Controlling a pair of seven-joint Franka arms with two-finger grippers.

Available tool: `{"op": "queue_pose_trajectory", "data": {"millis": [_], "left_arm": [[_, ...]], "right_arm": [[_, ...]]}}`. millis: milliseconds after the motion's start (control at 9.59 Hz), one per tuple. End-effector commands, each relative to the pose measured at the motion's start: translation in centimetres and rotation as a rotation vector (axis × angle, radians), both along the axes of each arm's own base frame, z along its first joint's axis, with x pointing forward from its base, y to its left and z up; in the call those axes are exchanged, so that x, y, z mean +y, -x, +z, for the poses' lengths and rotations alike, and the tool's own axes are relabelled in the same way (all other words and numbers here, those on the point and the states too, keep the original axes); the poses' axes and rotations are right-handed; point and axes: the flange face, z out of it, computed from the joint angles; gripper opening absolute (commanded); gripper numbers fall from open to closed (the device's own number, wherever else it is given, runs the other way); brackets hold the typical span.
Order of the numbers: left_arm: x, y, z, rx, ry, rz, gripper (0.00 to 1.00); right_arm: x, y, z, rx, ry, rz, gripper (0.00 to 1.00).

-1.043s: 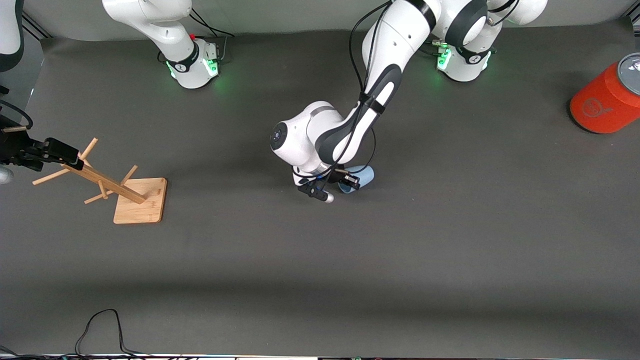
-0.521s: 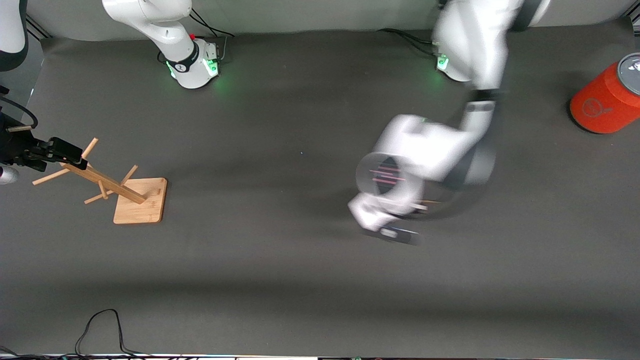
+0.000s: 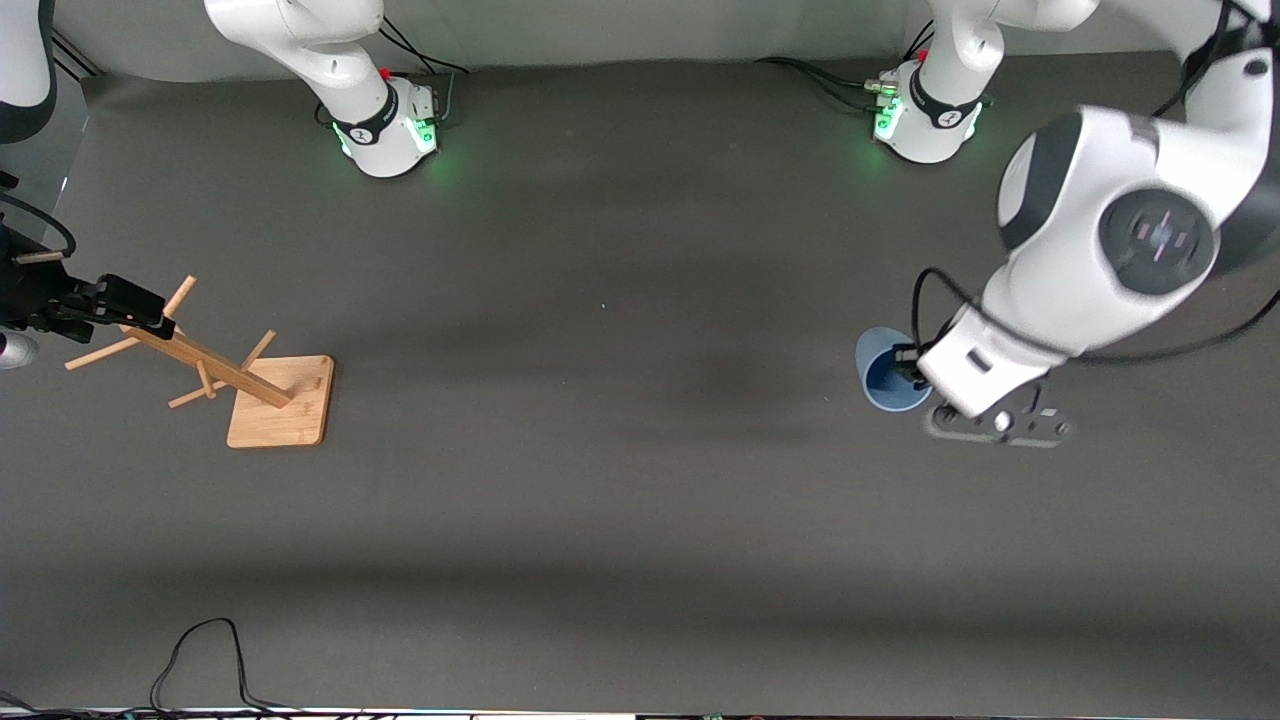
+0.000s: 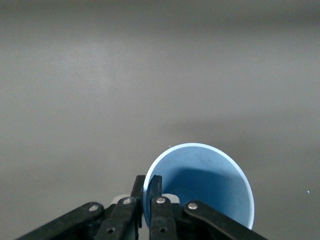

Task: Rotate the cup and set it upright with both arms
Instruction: 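Lift and flip the cup with the left gripper, then set the cup upright on the table and open the left gripper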

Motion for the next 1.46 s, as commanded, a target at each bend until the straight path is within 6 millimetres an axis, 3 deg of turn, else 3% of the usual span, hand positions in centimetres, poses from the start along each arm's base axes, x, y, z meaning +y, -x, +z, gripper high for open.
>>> {"op": "queue_pose_trajectory", "data": {"millis": [0,209,417,834,939,1252,1356], "left_arm": [[1.6,5.8,-2.2,-0.084,0.042,0.03,0.0],[1.4,7.2,-6.4,-0.161,0.065,0.062,0.0],[-1.2,8.1,-10.5,-0.188,0.073,0.054,0.0],[-2.2,6.4,-19.2,-0.204,0.024,0.049,0.0],[-3.7,6.7,-21.5,-0.201,0.024,0.047,0.0],[-8.7,8.7,-23.6,-0.198,0.049,0.102,0.0],[-8.9,8.9,-24.2,-0.206,0.051,0.109,0.0]], "right_arm": [[-0.1,0.3,0.5,-0.007,0.003,0.012,1.0],[0.2,0.3,0.4,-0.005,0.003,0.016,1.0],[0.2,0.4,0.3,0.005,0.002,0.018,1.0],[0.1,0.3,0.7,-0.002,0.003,0.018,1.0],[0.1,0.3,0.7,-0.004,0.004,0.018,1.0],[0.0,0.3,0.9,-0.006,0.011,0.018,1.0],[0.1,0.3,0.9,-0.006,0.012,0.02,1.0]]}}
